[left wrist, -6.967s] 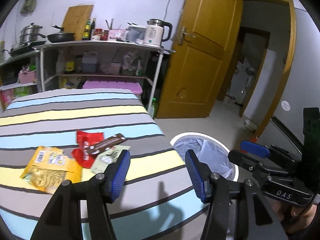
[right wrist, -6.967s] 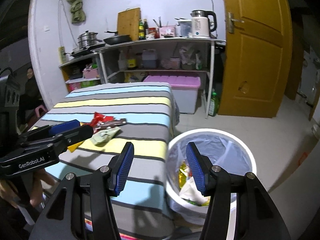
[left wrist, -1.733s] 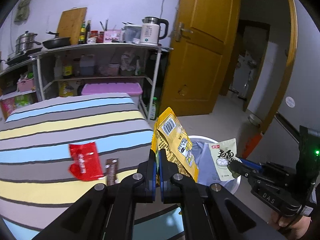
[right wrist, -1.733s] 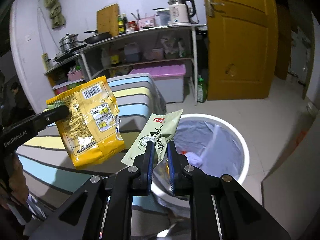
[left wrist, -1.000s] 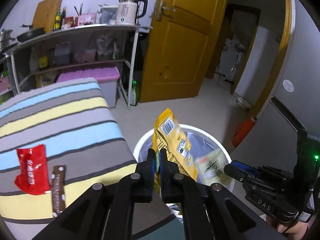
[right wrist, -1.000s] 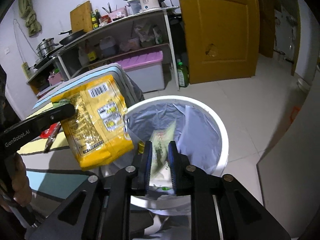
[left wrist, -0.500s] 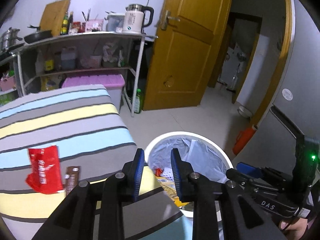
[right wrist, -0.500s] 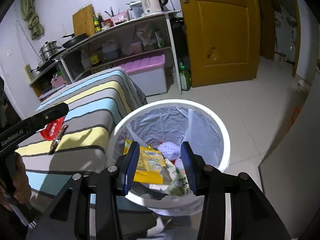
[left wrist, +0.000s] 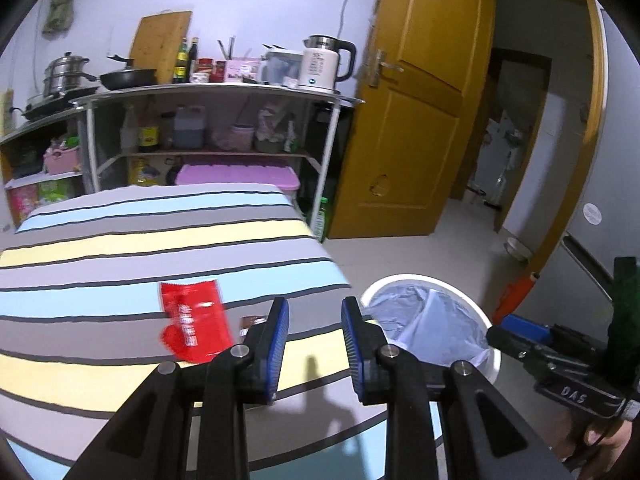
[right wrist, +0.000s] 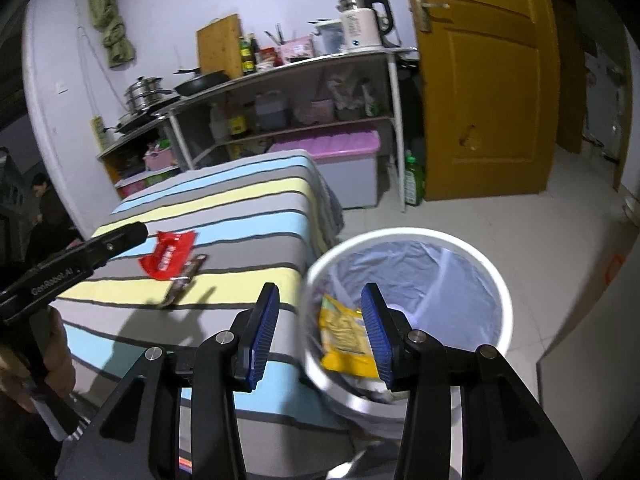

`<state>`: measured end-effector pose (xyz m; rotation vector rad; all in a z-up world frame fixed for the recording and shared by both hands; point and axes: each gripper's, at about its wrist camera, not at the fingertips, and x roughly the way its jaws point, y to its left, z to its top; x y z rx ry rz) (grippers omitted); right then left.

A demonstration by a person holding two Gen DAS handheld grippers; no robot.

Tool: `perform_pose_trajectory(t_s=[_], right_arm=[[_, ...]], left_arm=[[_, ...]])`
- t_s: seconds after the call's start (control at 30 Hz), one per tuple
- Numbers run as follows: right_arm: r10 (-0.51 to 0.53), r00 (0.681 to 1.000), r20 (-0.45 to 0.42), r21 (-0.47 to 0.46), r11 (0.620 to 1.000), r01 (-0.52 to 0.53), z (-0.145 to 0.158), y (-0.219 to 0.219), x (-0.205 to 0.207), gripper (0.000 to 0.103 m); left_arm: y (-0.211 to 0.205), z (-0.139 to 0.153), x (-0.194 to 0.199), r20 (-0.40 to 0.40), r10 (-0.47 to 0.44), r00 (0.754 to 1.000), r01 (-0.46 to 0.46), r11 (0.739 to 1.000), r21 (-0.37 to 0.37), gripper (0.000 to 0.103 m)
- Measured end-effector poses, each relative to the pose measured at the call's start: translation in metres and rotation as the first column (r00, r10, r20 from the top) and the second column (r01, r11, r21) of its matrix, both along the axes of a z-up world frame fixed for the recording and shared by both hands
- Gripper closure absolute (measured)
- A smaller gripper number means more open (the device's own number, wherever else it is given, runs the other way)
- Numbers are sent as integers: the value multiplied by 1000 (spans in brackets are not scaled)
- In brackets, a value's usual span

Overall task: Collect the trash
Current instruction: 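Move both open grippers back over the table, then grasp the brown bar wrapper with the left gripper while the right grasps the red wrapper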

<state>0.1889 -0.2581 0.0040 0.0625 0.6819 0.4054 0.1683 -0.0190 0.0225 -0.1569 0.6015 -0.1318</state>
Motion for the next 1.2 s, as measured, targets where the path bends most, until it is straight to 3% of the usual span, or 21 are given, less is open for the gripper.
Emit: perform_pose_trajectory(t_s=[0.43,0.7,1.07,1.2], right_arm=[[98,995,9,-12,995,-98,-1,36,-7,59],[102,995,-12,-12,995,-103,-9,37,0,59],[99,994,-48,-10,995,-100,-22,39,9,59],[99,994,-50,-13,995,-100,-23,40,10,59]], left_arm=[[30,-27,-5,-60,33,998,-32,999,18,76],[26,-53,13,-145,18,989,-17,1000,9,76],[9,-78,37,-258,26,966,-8,997,71,76],[6,-78,35,-253,32,967,-7,995,96,80]])
